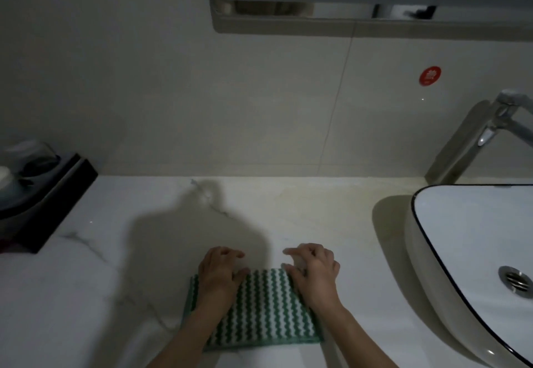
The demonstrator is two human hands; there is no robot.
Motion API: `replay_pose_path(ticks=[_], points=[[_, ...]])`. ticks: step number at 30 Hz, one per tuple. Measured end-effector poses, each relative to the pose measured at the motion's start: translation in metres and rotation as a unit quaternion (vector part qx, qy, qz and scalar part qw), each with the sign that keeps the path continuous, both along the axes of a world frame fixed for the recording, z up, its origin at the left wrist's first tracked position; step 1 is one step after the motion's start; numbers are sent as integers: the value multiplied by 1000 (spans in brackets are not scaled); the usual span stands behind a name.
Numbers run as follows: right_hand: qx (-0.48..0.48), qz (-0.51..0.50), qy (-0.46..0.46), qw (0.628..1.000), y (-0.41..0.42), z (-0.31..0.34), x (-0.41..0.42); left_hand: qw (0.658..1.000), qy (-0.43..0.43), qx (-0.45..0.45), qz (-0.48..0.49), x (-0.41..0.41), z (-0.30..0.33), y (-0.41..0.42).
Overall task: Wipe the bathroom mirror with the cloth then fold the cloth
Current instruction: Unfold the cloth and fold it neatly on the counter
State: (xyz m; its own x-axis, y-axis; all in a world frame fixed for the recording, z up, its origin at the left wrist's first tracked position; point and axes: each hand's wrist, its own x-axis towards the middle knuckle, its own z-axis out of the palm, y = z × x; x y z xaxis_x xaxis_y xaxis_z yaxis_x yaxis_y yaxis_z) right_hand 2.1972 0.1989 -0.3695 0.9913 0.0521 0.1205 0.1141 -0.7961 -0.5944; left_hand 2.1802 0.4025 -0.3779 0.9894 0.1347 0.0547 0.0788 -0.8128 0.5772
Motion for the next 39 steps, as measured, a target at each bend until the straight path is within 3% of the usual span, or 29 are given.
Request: replay_pose_path(ticks=[8,14,19,23,31,39], points=[[-15,101,-25,994,88,-2,-5,995,-32,27,95,-33,-2,82],[-71,129,-18,989,105,-12,-11,996,-49,-4,76,-42,3,88],[-60,113,-18,992,111,-12,-10,992,-116,22,41,-39,-6,93],[-57,85,-45,994,115,-18,-6,993,-76,3,85,-34,-16,96],[-67,28,-46,996,121,-26,-7,975,-54,170,130,-30,-13,87],[-5,9,-48,999,75,-9,-8,979,-39,149,135,-34,-7,86]])
